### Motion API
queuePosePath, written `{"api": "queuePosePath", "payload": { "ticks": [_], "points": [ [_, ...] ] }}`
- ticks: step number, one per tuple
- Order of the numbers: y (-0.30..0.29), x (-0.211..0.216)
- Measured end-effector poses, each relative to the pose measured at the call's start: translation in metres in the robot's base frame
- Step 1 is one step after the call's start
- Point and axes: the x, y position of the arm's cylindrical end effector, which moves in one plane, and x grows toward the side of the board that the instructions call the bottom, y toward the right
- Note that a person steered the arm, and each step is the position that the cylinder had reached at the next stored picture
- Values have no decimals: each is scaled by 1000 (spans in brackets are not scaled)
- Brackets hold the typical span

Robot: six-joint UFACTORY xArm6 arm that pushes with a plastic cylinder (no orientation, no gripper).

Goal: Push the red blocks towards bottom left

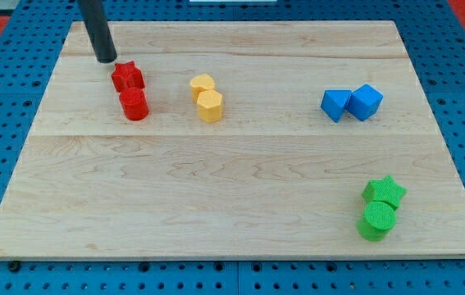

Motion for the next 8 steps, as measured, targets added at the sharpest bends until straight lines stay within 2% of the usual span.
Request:
{"api": "queuePosePath", "payload": {
  "ticks": [1,2,3,6,7,8],
  "points": [
    [22,0],
    [27,29],
    [38,40],
    [78,42],
    [70,62],
    [68,59]
  ]
}}
